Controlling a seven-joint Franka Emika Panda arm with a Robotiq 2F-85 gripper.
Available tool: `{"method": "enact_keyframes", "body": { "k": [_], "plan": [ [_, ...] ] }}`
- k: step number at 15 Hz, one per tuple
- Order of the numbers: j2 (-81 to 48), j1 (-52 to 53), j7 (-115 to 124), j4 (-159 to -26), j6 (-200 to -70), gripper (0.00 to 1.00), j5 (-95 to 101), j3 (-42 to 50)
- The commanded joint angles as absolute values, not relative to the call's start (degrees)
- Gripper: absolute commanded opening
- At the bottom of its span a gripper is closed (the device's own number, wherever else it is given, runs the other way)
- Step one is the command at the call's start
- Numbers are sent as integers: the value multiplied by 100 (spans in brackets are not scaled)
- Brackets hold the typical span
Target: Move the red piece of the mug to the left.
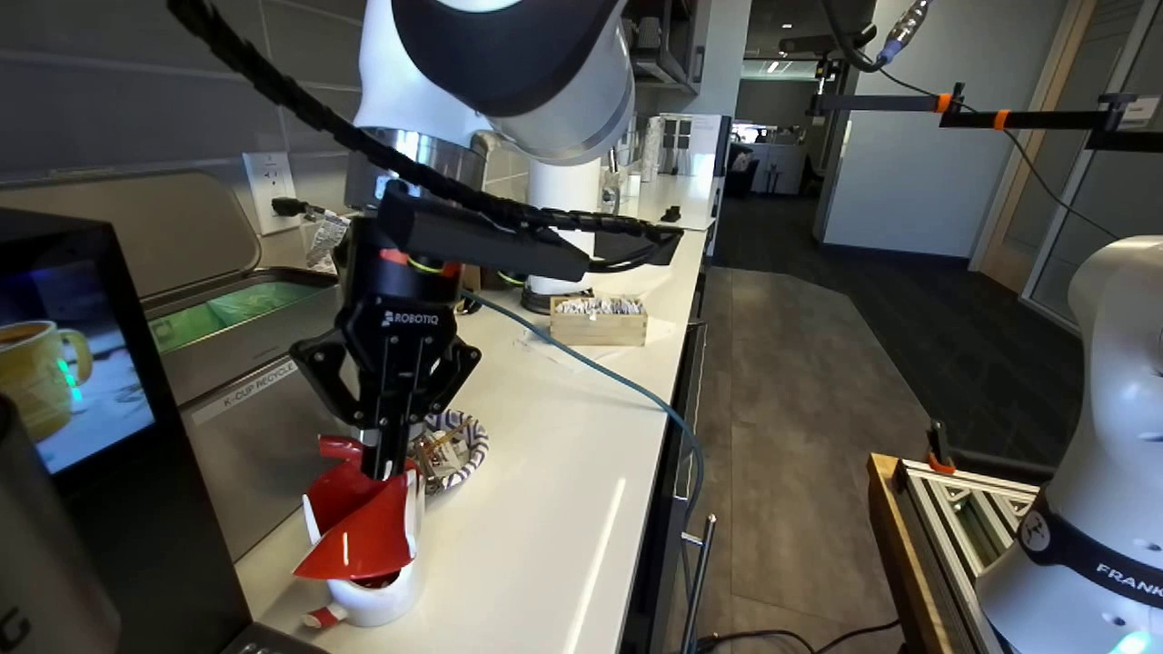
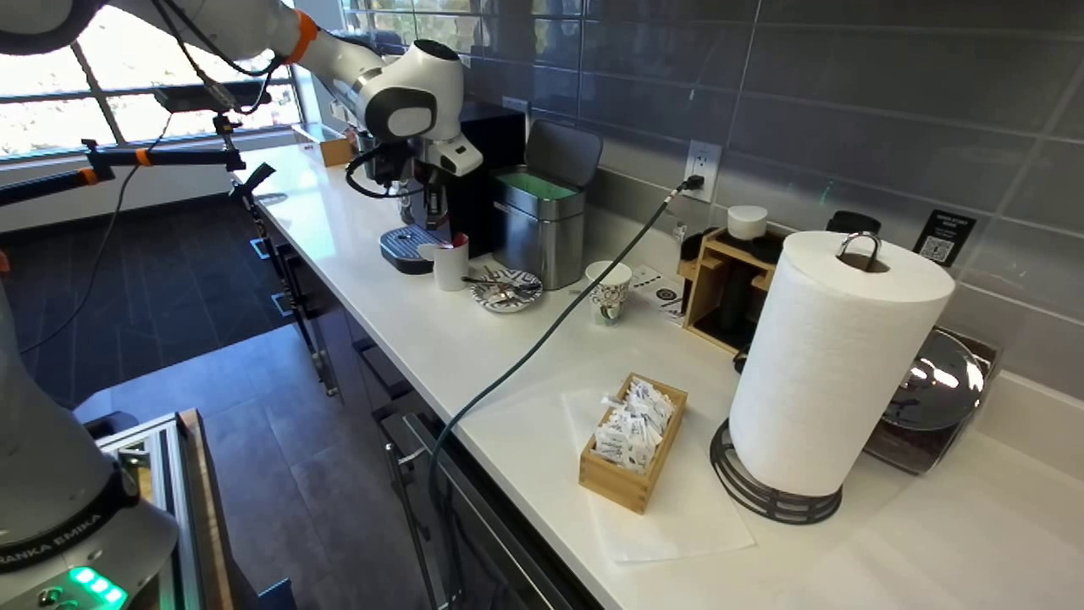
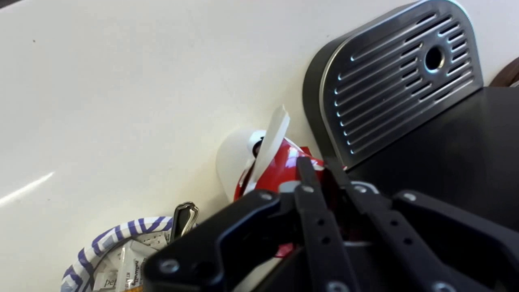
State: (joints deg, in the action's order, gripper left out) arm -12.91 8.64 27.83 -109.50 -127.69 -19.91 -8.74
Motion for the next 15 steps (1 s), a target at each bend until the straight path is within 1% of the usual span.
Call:
{"method": "enact_keyframes", "body": {
  "k": [1, 15],
  "plan": [
    [-1470, 967, 3076, -10699, -12498, 3, -1771, -766],
    [-1776, 962, 3263, -10503, -12249, 3, -1763, -630]
  ]
}}
